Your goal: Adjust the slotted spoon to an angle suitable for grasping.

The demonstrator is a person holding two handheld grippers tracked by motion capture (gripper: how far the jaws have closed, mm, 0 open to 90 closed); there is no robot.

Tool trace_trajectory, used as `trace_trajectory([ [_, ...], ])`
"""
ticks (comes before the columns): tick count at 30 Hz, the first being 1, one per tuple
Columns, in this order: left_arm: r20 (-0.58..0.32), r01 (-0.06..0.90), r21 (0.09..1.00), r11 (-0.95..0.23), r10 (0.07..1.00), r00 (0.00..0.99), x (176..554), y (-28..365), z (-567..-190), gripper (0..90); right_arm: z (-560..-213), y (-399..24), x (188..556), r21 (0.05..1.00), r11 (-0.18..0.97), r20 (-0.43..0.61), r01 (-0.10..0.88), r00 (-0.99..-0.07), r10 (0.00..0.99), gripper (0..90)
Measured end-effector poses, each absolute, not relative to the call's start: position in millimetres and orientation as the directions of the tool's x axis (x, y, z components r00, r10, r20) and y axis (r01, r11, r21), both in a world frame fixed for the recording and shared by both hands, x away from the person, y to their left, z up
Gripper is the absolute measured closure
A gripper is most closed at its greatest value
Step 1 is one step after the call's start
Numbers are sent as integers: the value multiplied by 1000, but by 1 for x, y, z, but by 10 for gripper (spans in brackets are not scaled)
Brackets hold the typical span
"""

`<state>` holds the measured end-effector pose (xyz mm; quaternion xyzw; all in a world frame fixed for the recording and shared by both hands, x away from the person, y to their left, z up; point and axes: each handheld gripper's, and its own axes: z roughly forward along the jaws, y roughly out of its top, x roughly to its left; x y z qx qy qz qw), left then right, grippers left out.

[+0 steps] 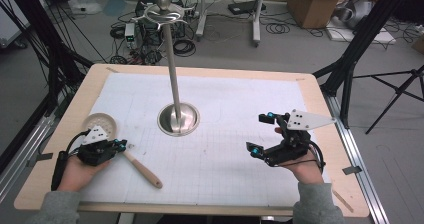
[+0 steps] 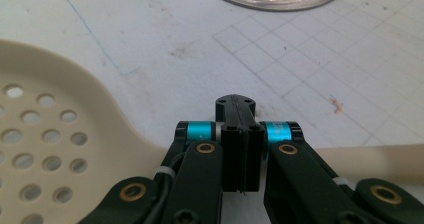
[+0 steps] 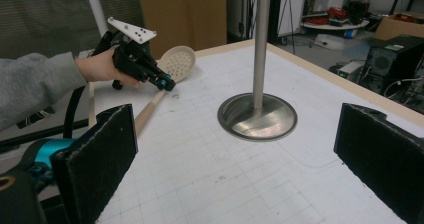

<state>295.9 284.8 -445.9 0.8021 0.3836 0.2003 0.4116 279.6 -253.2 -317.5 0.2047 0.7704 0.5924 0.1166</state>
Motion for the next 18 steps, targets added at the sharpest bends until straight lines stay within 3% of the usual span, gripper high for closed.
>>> trace_trajectory([
  [8, 9, 447, 816, -367, 781, 624, 288, 288, -445, 897, -318, -242, 287, 959, 221, 64, 175, -899, 434, 23],
  [13, 2, 346, 869, -353, 702, 712, 271, 284, -431, 896, -316, -241, 290, 963, 209, 66, 171, -899, 432, 23],
  [18, 4, 354, 840, -411, 657, 754, 256, 273, -434, 897, -315, -245, 292, 968, 187, 72, 167, -899, 433, 23],
])
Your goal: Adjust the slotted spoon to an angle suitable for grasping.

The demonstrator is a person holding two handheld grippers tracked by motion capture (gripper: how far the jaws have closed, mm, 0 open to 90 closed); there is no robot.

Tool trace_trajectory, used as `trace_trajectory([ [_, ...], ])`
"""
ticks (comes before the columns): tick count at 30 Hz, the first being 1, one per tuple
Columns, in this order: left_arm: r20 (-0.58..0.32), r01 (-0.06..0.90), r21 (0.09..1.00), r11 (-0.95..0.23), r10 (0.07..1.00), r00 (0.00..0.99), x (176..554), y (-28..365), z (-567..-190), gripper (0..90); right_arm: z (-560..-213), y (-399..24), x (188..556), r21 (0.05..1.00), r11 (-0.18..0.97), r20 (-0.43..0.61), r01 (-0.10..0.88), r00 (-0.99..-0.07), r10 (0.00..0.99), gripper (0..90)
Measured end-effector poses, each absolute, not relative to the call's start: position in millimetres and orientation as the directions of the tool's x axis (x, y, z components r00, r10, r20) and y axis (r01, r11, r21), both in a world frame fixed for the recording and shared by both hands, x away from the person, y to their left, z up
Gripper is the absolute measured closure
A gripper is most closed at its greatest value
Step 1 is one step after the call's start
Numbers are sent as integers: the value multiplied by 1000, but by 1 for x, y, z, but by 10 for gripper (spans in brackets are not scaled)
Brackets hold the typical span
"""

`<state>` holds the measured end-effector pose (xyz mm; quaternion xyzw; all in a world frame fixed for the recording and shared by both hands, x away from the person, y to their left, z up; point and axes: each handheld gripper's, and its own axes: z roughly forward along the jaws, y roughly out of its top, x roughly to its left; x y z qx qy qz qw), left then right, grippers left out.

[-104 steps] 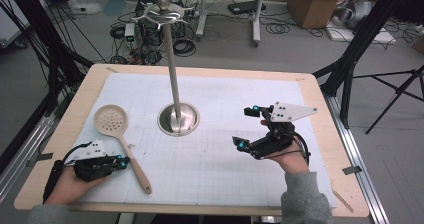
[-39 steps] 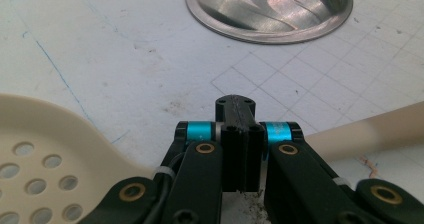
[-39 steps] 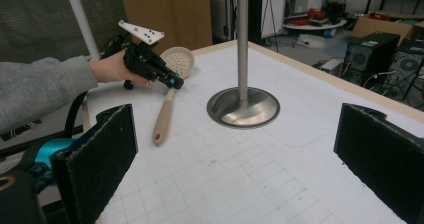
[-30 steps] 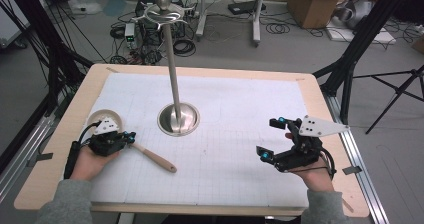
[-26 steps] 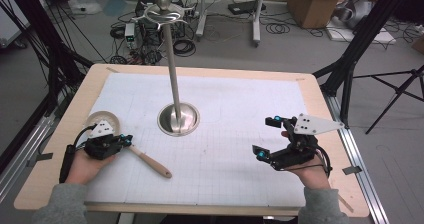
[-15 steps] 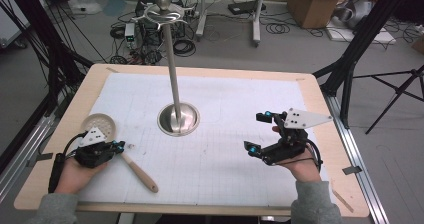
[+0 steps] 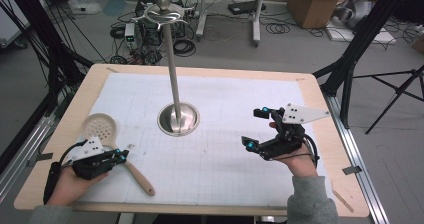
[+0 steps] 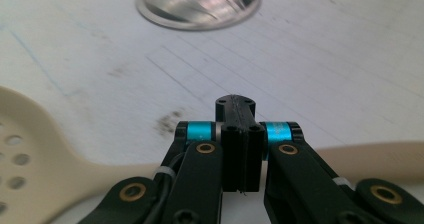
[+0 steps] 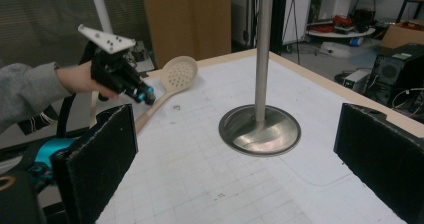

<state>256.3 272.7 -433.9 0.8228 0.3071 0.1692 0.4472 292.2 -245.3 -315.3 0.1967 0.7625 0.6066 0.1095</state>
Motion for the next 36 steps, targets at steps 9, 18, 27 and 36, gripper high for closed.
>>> trace_trajectory([
  [9, -27, 334, 835, -438, 573, 819, 234, 260, -433, 896, -311, -243, 291, 972, 175, 71, 158, -904, 421, 23],
  [18, -43, 323, 811, -487, 502, 864, 226, 252, -439, 896, -311, -242, 292, 970, 182, 70, 161, -902, 427, 23],
  [27, -39, 320, 819, -476, 511, 859, 231, 245, -440, 895, -314, -237, 294, 965, 203, 66, 165, -904, 422, 23],
  [36, -20, 304, 821, -484, 507, 861, 254, 224, -441, 895, -316, -240, 291, 960, 216, 68, 177, -898, 435, 23],
])
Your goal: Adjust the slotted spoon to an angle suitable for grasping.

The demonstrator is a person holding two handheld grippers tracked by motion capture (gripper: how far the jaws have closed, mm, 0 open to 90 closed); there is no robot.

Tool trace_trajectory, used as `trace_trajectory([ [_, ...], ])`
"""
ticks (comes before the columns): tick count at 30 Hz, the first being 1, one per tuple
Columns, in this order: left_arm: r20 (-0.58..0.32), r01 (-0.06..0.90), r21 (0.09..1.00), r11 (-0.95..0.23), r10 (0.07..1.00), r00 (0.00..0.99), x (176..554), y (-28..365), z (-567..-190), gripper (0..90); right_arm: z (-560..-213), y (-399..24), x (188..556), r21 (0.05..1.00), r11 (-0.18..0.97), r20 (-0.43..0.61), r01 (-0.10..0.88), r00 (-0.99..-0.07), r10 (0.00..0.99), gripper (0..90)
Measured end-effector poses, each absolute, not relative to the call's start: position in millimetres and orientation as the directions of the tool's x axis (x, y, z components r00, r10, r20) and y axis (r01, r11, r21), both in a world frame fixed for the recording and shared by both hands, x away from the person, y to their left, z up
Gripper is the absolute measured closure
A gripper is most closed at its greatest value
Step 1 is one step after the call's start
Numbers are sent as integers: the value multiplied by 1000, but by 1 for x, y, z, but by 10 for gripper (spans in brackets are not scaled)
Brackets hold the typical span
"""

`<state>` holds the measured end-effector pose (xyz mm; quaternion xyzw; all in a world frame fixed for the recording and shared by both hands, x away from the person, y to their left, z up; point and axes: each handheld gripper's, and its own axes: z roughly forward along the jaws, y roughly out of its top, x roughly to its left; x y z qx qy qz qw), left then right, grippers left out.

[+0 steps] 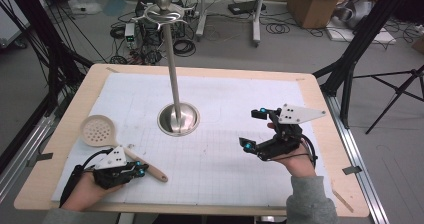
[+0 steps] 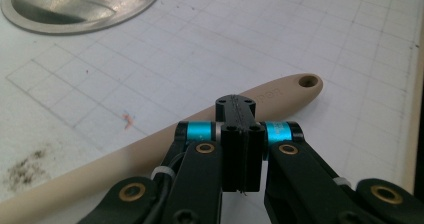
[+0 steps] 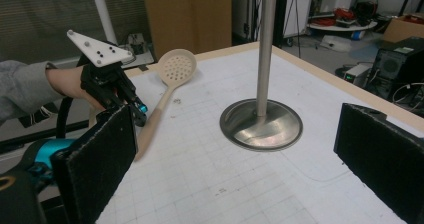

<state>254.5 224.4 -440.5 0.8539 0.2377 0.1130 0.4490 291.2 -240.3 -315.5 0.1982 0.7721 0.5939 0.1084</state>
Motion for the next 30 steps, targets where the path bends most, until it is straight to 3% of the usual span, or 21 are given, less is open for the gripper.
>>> trace_trajectory([
  [7, 43, 273, 812, -517, 518, 855, 266, 211, -441, 895, -317, -250, 285, 959, 220, 61, 178, -888, 456, 23],
  [30, 61, 275, 815, -510, 548, 835, 307, 198, -447, 895, -318, -283, 260, 961, 207, 55, 185, -859, 508, 43],
])
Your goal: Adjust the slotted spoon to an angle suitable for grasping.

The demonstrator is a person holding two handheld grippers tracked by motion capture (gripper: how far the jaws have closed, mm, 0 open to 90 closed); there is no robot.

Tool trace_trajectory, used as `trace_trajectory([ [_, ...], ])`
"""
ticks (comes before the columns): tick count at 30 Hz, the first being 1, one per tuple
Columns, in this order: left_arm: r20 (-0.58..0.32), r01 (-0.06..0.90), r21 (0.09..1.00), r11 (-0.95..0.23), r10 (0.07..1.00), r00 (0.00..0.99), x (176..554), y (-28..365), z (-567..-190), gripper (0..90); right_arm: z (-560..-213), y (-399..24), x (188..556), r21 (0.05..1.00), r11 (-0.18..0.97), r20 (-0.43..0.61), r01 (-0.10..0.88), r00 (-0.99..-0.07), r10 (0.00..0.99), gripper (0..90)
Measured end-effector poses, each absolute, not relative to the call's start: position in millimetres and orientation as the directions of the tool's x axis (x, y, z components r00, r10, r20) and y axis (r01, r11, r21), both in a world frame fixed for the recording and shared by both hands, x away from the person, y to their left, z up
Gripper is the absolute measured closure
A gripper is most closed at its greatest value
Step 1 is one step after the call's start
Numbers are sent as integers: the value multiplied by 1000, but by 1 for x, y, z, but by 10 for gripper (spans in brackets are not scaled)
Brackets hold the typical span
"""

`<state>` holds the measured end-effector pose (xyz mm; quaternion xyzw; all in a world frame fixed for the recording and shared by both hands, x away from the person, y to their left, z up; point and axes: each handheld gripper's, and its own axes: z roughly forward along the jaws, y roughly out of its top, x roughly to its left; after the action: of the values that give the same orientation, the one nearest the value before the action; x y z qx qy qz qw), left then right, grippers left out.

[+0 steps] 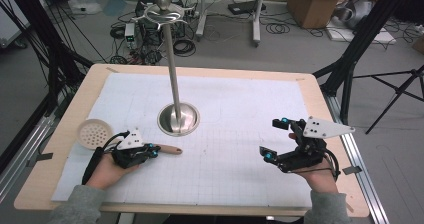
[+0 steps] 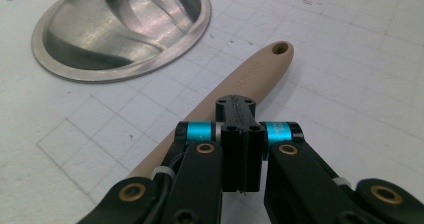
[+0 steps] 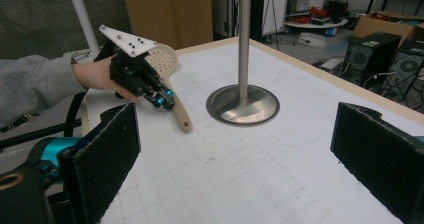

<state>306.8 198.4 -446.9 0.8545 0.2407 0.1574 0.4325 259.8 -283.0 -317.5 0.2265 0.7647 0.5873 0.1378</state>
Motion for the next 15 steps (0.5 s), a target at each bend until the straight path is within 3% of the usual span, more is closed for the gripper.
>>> trace_trajectory([
  [10, 12, 366, 810, -459, 636, 771, 328, 210, -449, 896, -323, -287, 257, 960, 193, 81, 203, -861, 503, 43],
  [15, 14, 365, 815, -449, 646, 764, 329, 214, -448, 896, -323, -286, 257, 958, 197, 84, 209, -859, 505, 43],
])
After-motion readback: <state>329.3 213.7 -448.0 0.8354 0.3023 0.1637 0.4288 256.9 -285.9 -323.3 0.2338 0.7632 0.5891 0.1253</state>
